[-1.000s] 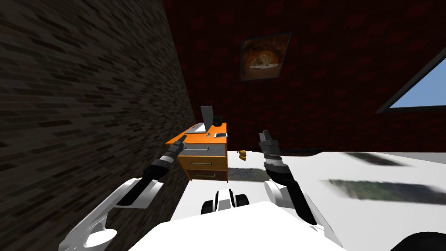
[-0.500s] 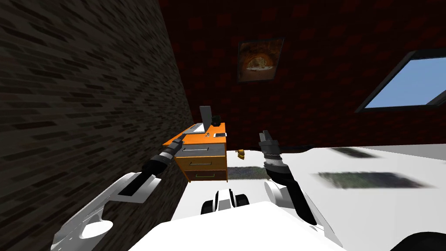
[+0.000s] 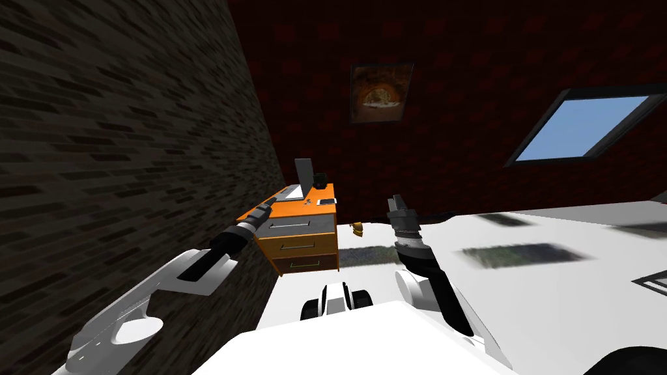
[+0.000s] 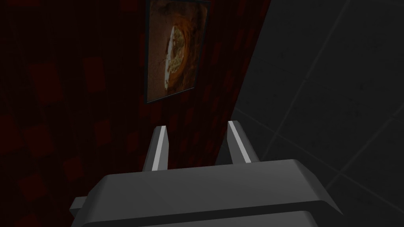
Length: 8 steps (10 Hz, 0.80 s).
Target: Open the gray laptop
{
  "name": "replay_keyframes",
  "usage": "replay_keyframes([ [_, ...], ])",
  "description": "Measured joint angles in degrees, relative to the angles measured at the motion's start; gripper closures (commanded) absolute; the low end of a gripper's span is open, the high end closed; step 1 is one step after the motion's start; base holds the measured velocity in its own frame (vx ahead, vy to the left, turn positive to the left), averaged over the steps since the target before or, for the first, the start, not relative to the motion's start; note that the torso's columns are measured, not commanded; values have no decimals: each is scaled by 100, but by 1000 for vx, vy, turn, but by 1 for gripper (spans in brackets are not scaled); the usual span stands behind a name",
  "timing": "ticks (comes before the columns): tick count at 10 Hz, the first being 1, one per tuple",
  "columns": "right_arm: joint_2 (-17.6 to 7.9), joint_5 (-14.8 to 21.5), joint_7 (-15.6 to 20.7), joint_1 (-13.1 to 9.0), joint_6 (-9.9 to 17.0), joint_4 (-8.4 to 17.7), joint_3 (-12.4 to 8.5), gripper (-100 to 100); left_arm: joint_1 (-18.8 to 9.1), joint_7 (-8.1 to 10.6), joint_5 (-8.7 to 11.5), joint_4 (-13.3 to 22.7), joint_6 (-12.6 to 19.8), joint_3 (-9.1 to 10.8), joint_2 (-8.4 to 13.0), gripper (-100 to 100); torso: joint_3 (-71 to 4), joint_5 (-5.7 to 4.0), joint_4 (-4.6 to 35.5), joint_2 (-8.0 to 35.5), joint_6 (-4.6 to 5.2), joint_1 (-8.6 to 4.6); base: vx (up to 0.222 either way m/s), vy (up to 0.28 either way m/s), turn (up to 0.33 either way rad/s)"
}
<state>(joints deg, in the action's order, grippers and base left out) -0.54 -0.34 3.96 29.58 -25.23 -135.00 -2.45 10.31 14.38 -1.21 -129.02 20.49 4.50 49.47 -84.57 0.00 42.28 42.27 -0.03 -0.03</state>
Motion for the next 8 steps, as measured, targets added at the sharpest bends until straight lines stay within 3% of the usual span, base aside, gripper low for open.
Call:
replay_keyframes([
  [8, 0, 0, 0, 0, 0, 0, 0, 0, -505, 396, 276, -2, 1248, 107, 1027, -100, 1, 0, 1, 2, -1, 1, 7, 25, -145],
])
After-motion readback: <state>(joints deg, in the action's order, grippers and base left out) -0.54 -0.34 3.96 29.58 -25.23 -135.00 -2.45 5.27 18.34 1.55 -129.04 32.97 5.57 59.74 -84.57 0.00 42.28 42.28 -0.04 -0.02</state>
